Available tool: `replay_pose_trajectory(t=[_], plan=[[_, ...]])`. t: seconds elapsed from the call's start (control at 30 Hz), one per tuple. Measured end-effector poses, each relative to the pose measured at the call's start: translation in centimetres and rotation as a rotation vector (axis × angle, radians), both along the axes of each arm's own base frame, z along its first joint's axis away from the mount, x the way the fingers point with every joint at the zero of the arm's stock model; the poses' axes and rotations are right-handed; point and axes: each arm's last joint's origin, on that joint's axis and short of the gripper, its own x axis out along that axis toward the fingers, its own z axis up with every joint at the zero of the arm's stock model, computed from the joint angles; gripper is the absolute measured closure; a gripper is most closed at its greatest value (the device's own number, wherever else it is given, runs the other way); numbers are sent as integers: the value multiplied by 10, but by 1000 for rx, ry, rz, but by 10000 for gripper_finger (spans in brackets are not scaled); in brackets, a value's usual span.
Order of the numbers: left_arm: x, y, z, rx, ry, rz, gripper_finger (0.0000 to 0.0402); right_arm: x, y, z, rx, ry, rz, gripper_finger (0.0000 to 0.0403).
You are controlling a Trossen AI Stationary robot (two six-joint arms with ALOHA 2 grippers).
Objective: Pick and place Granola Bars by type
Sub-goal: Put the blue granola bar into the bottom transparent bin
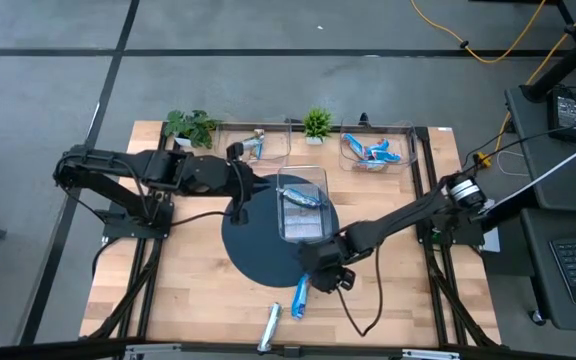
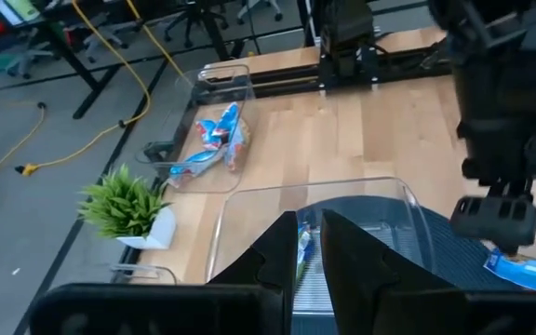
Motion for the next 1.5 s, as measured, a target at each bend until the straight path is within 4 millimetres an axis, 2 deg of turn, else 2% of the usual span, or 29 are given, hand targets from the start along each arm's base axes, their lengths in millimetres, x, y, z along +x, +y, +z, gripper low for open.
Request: replay_pose_trajectory(t=[0.37,0.67,0.87,1.2,1.33,1.5], plan=[[0,-5,0,5,2,-26,360,18,1,-27,71,-2,-24,130],[-1,-5,0,-3,-1,-23,364,25,-2,-52,114,83,-103,143],[-1,-5,0,-3,-1,-23,362,24,-2,-53,116,91,-113,207],[0,-5,0,-3,-2,-23,365,22,-2,-52,145,129,-95,387],[0,-5,0,-3,-2,-23,363,16,-4,-42,130,140,-102,386],[0,-5,0,-3,-2,-23,367,2,-10,-11,127,156,-140,396]])
